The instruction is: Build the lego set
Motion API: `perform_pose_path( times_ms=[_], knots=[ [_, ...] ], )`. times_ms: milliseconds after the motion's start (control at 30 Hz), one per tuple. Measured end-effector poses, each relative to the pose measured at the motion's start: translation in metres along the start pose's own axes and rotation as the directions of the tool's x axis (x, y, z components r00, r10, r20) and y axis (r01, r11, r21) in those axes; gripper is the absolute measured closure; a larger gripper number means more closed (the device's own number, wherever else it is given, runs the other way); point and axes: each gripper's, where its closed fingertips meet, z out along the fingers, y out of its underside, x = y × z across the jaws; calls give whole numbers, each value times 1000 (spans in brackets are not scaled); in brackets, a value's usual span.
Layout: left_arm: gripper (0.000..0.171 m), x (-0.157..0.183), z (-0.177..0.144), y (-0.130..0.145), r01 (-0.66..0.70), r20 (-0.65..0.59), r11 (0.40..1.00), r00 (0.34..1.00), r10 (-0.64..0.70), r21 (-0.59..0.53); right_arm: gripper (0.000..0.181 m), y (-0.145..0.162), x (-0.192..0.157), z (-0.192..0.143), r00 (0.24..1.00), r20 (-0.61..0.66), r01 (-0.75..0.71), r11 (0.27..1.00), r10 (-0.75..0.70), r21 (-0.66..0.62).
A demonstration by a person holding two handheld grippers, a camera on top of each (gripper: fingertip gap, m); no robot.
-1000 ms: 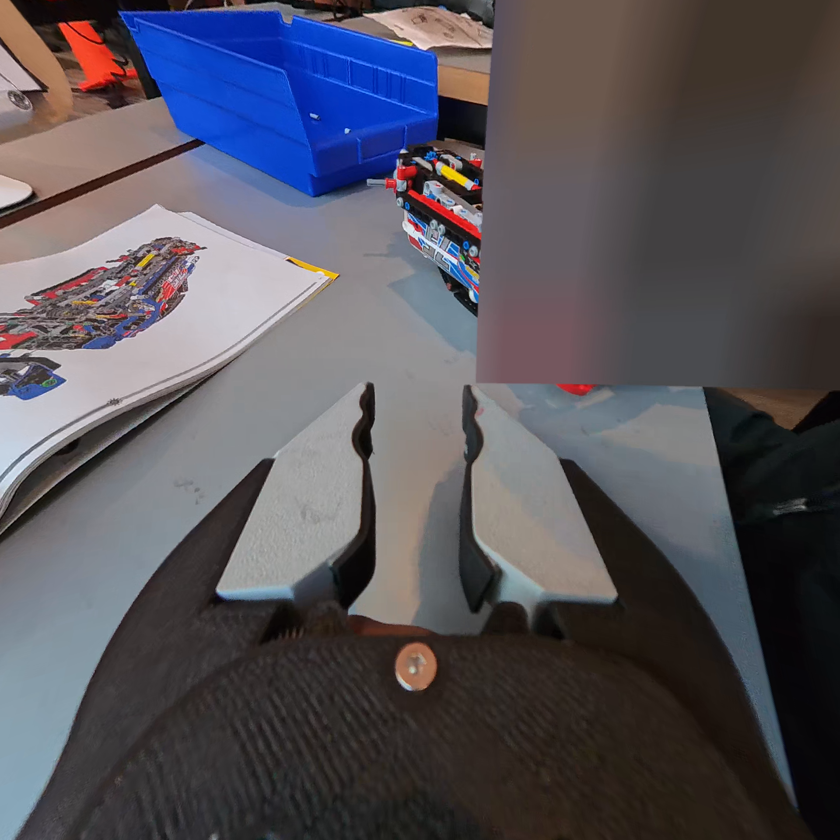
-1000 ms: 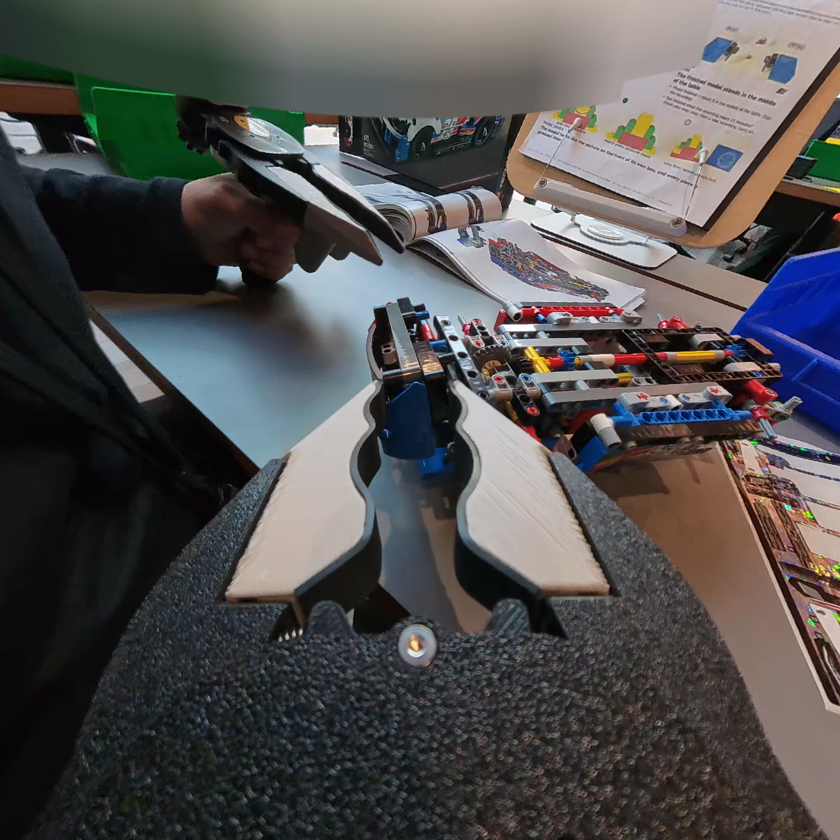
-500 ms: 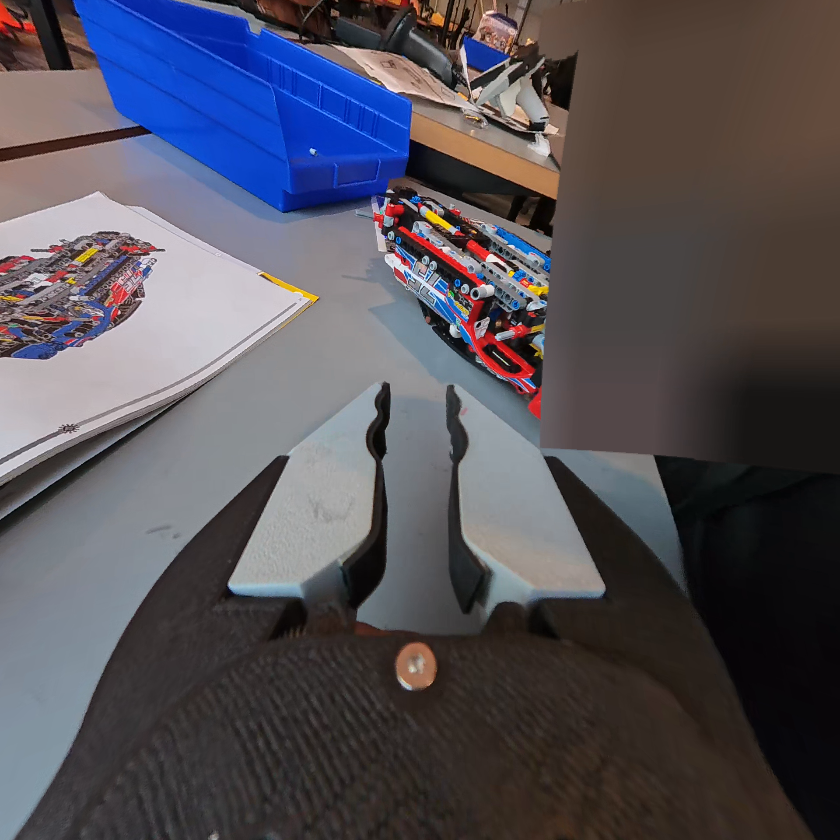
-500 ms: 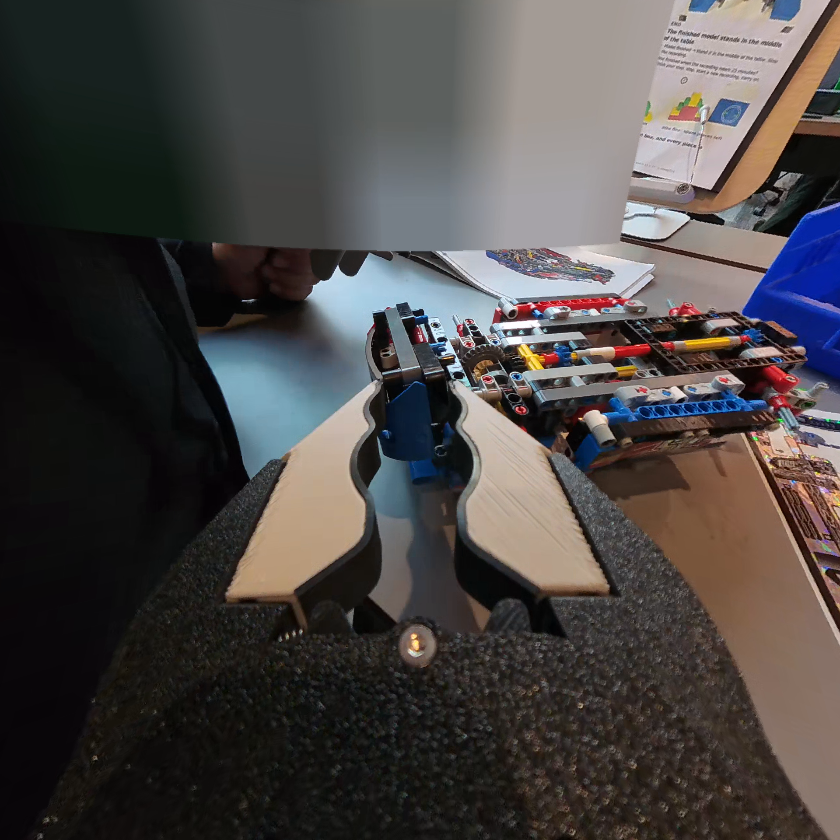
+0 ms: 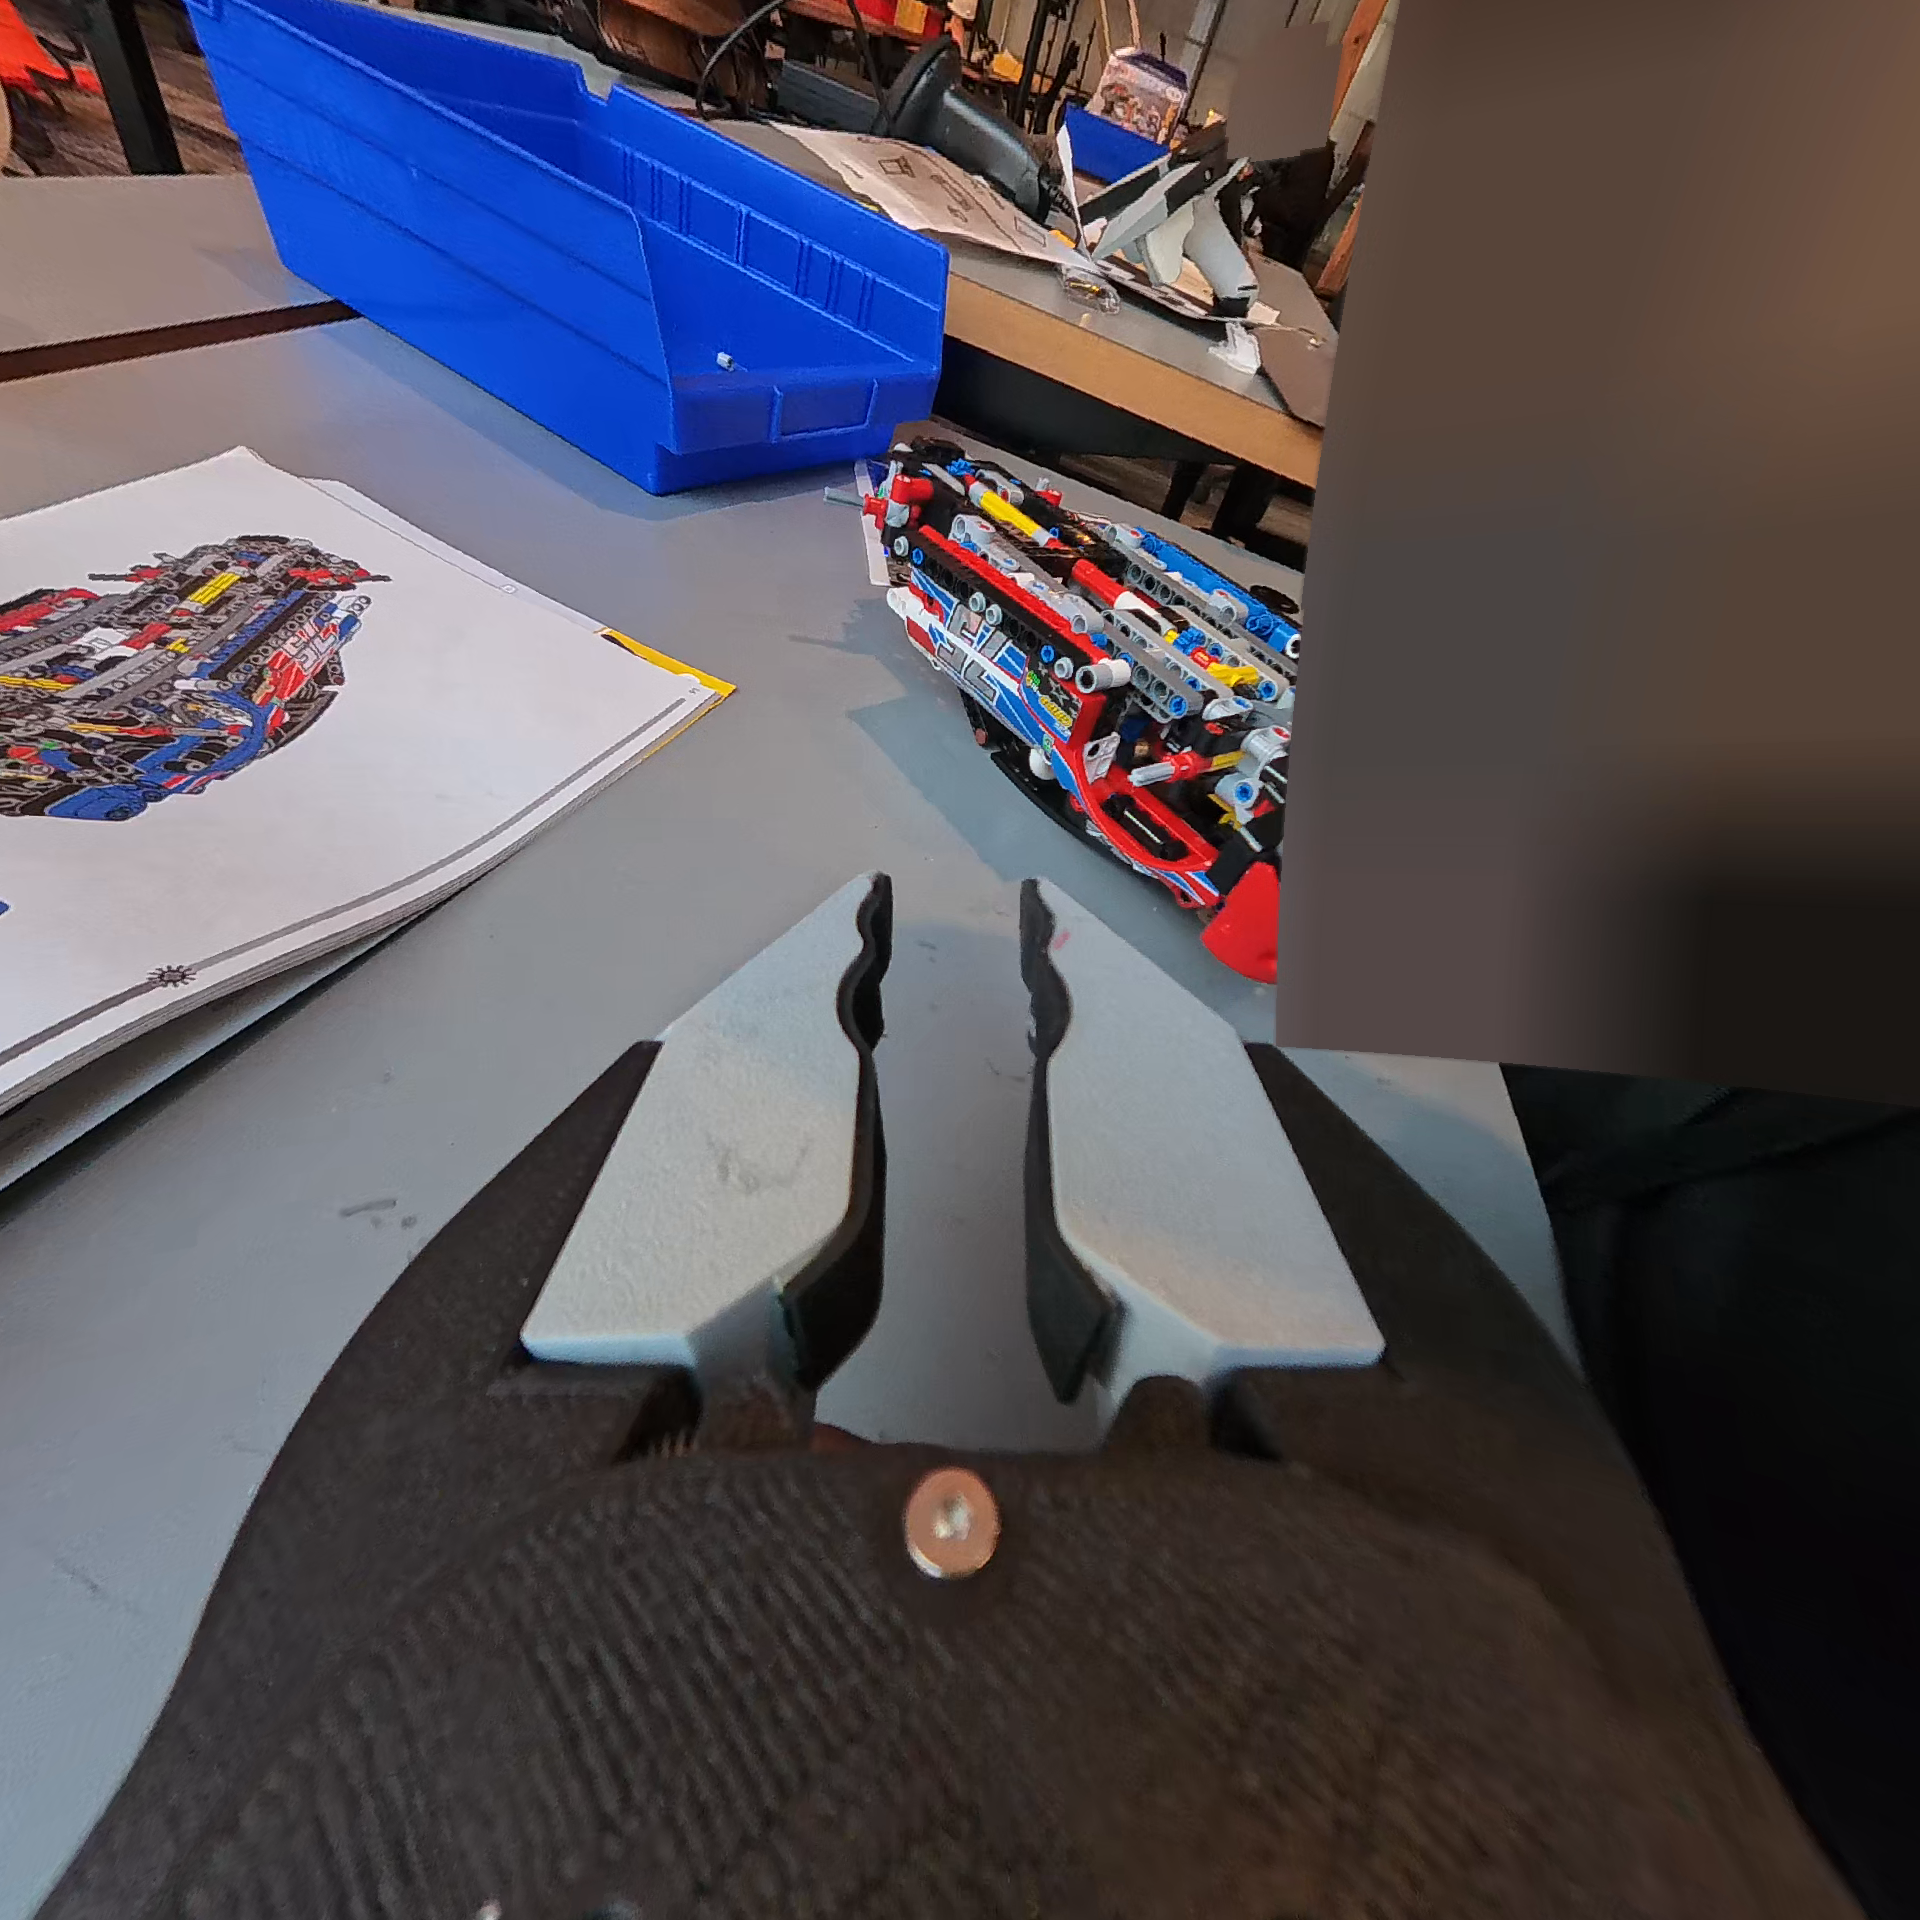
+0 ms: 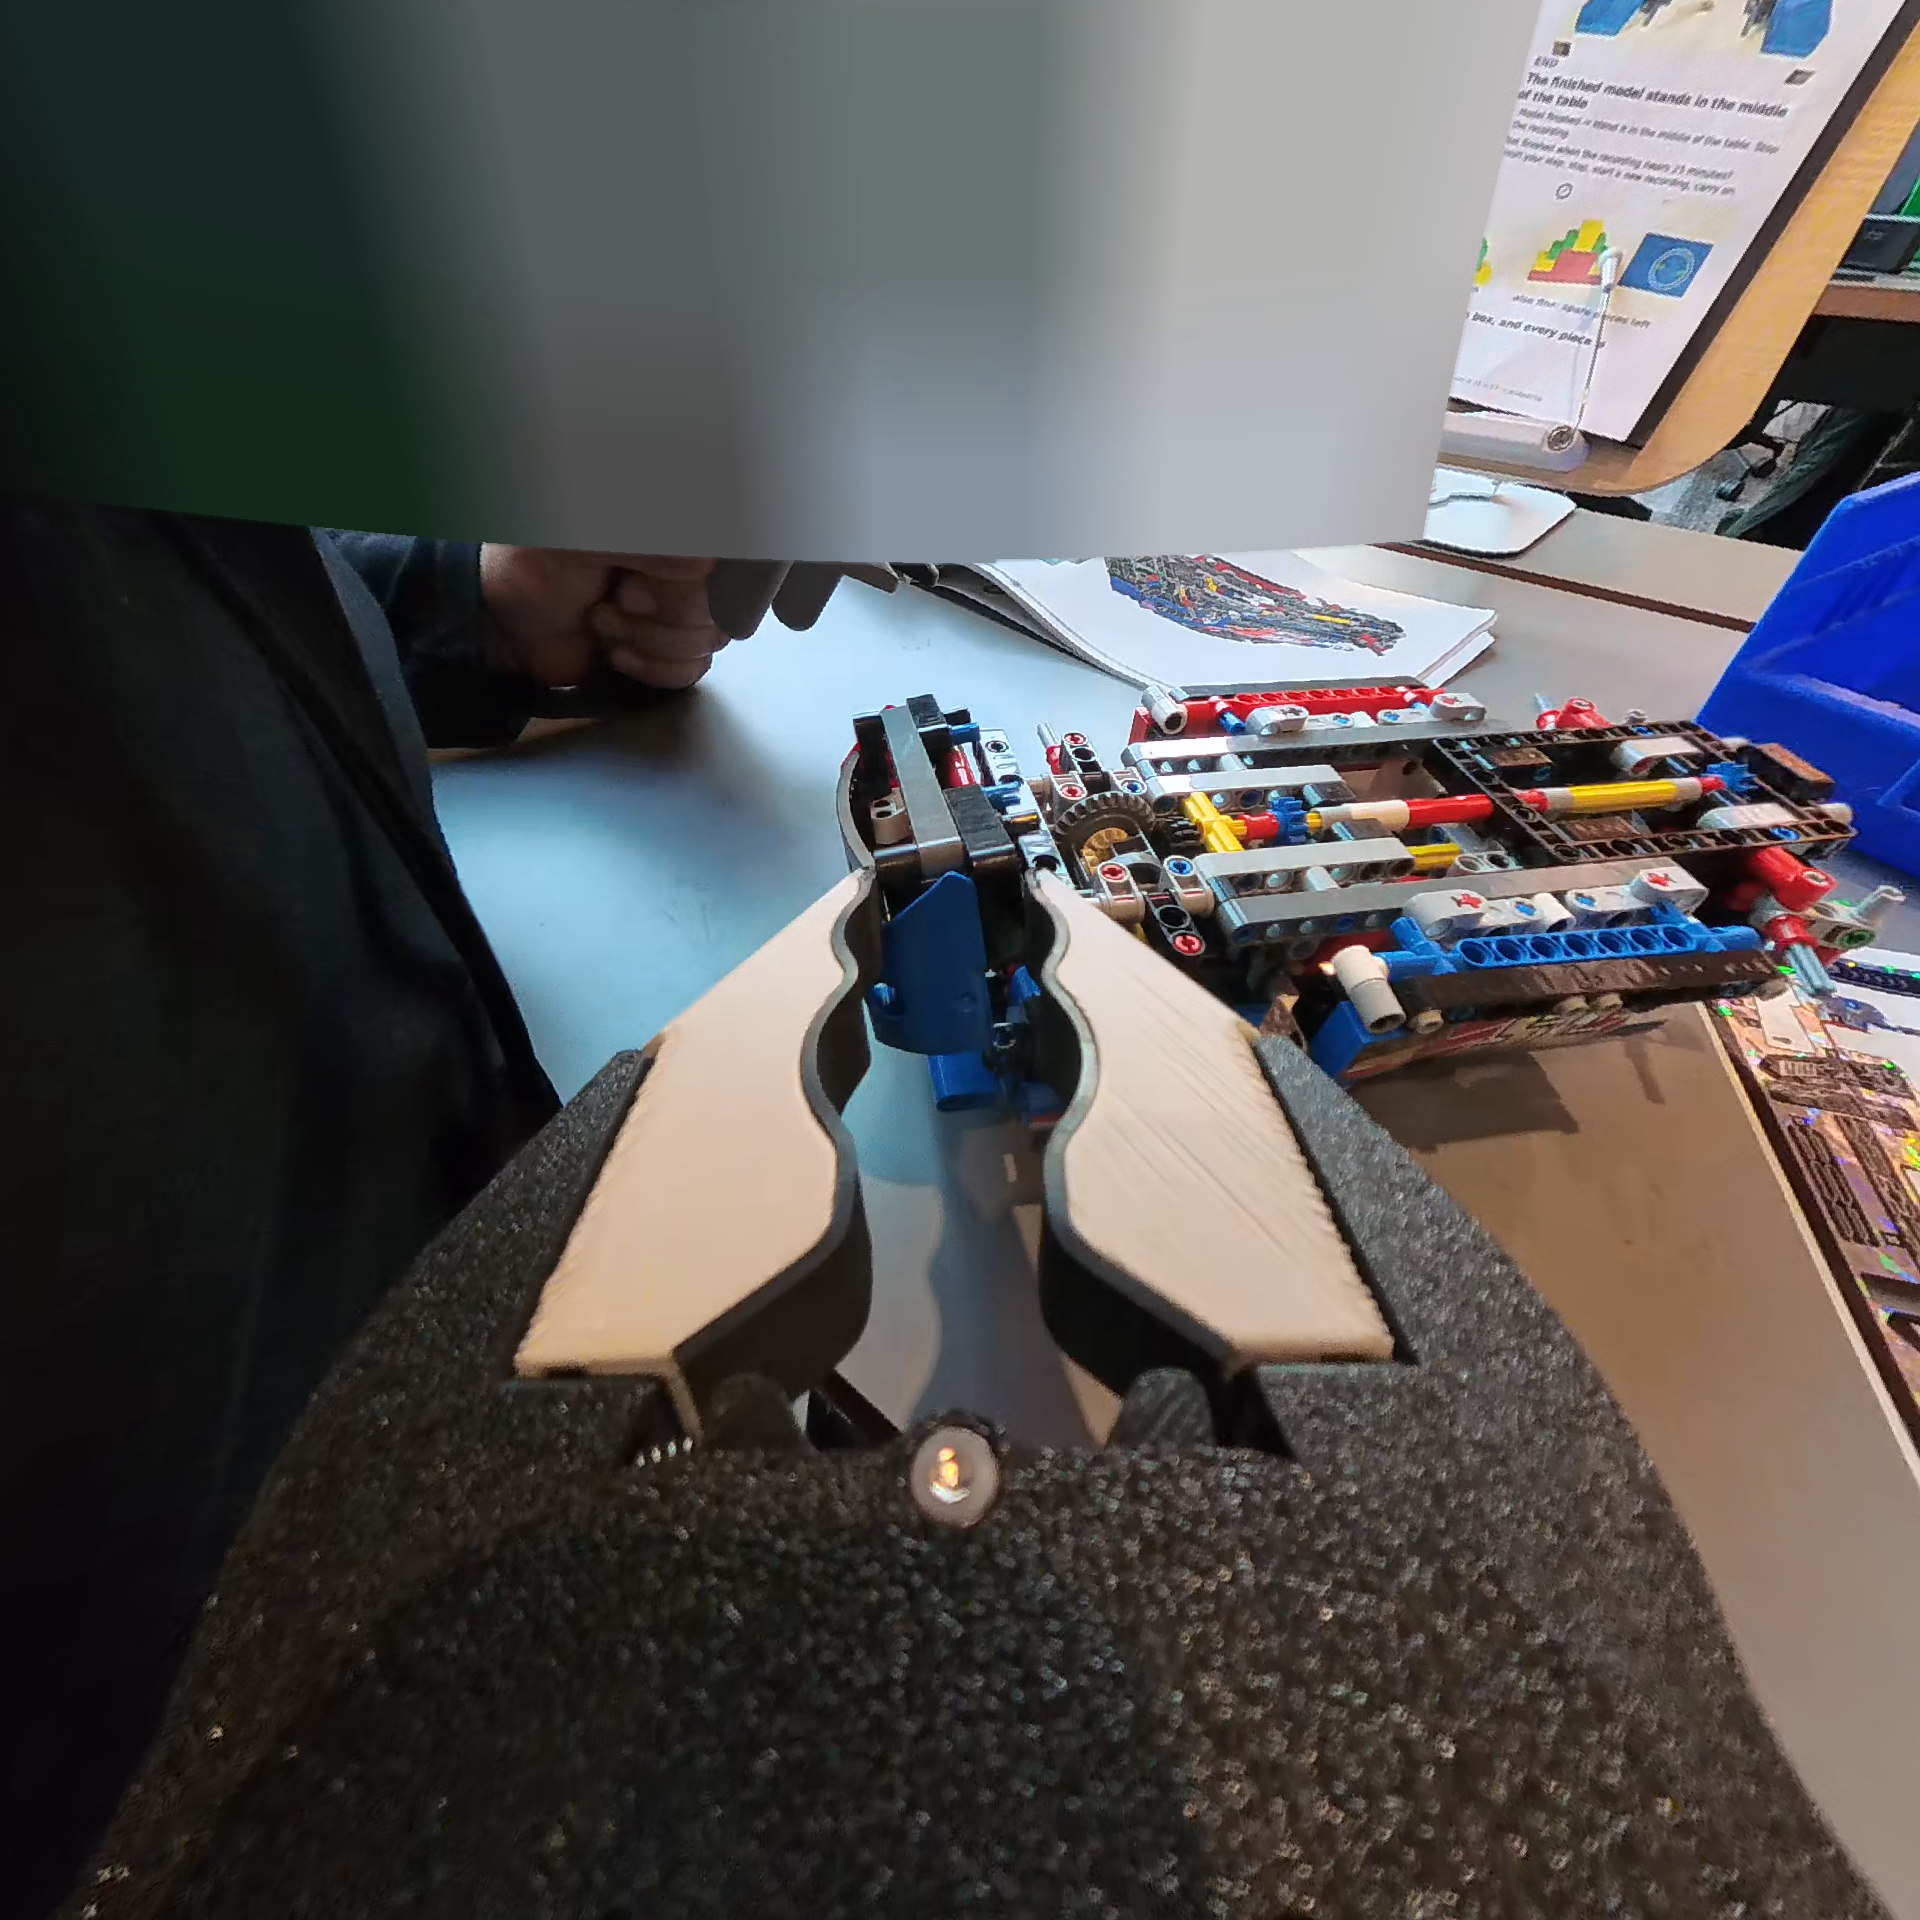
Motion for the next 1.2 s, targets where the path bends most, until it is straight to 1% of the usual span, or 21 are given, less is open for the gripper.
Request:
perform_pose_path(
  times_ms=[267,600,700,767,800,900,967,1067,1100,1167,1200],
  knots=[
    [149,-2,0,0,28,-12,1000,1000,-28,-1,154,1,0,1,1000,2,-10,1000,10,1],
    [150,-1,-1,-1,27,-22,1000,999,-27,10,154,-1,1,3,1000,-2,-16,1000,16,11],
    [149,2,1,0,14,-30,1000,999,-14,-4,154,0,0,2,1000,-9,-20,999,20,27],
    [148,7,6,6,-9,-53,999,999,6,-47,154,0,0,2,1000,-16,-16,999,17,40],
    [144,12,10,9,-20,-75,997,997,14,-74,154,0,-1,2,1000,-18,-15,999,16,45],
    [140,48,20,14,-83,-196,987,979,55,-135,154,-1,0,4,1000,-26,8,998,-7,59],
    [122,63,26,17,-174,-219,967,967,132,-186,154,-3,-1,4,1000,-20,8,997,-6,77],
    [113,74,35,23,-318,-228,919,937,266,-235,154,0,-3,5,1000,-8,2,996,-2,86],
    [114,76,37,24,-350,-231,907,926,297,-235,154,2,-5,5,1000,4,-4,996,4,84],
    [121,82,43,25,-386,-259,895,908,328,-221,154,5,-6,5,1000,7,-10,996,10,87],
    [122,81,45,29,-396,-266,886,905,332,-241,154,5,-7,4,1000,3,-11,996,11,94]
  ],
)
